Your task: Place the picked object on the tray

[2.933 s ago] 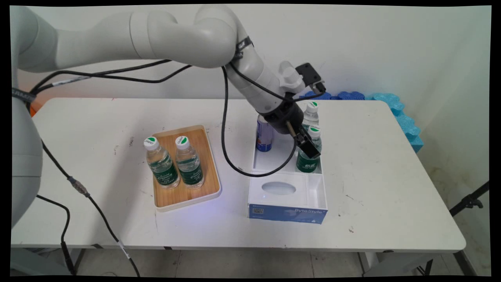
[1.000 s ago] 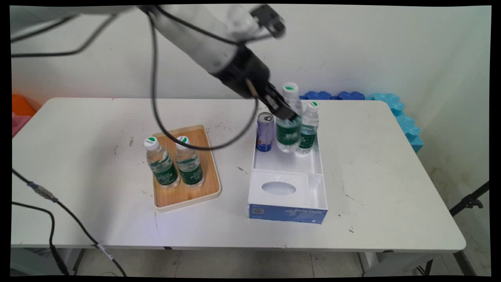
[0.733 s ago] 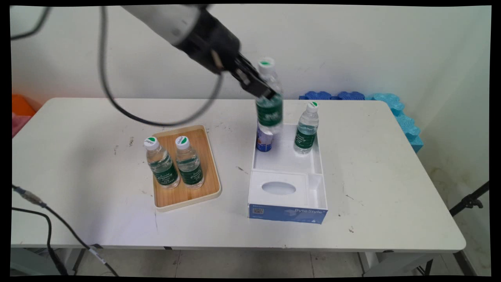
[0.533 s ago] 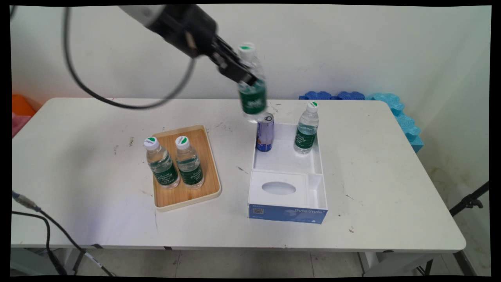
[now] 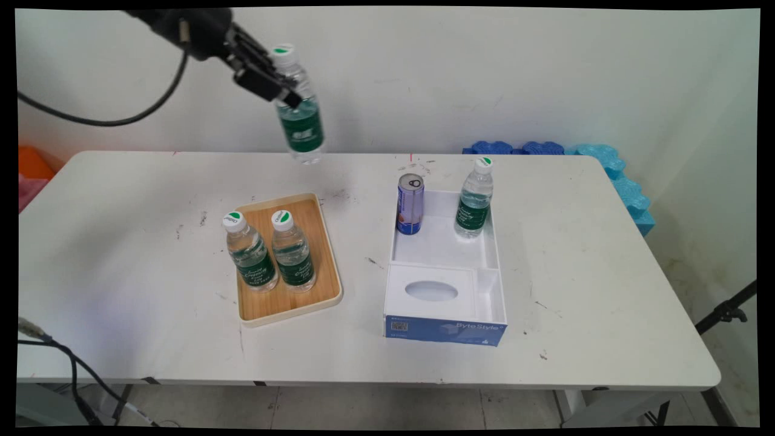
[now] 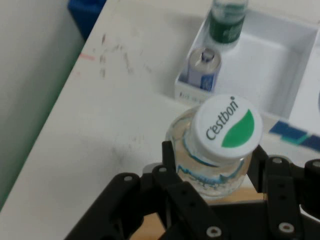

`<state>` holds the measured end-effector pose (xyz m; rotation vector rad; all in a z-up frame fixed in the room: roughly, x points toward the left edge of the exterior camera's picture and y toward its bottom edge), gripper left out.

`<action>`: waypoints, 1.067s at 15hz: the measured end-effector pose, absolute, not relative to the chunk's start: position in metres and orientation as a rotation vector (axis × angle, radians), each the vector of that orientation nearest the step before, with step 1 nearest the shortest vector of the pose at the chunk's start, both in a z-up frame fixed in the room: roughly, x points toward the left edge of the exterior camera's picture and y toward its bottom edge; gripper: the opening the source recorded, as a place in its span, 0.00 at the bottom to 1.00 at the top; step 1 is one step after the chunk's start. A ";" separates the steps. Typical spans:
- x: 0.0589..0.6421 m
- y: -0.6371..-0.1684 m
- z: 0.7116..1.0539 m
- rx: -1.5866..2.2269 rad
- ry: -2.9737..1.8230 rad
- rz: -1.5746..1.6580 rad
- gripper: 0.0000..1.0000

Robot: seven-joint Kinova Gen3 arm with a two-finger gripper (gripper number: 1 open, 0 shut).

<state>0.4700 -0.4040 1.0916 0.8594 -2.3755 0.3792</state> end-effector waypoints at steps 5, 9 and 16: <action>0.508 -0.401 1.057 0.886 -2.440 0.340 0.00; 0.518 -0.404 1.026 0.872 -2.474 0.331 0.00; 0.521 -0.413 0.986 0.847 -2.499 0.323 0.00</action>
